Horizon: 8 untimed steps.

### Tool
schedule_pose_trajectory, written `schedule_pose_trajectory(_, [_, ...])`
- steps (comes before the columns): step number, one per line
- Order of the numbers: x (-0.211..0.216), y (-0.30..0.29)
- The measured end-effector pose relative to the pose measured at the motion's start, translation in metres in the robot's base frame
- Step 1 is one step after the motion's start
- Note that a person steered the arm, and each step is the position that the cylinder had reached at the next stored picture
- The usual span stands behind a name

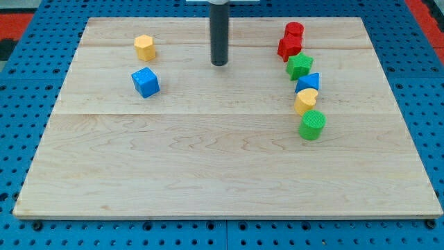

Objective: Place the blue cube to the bottom of the green circle

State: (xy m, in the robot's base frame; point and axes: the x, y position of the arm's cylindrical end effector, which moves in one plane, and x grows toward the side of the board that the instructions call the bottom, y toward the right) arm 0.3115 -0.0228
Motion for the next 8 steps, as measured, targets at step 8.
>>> schedule_pose_trajectory(8, [0.157, -0.048])
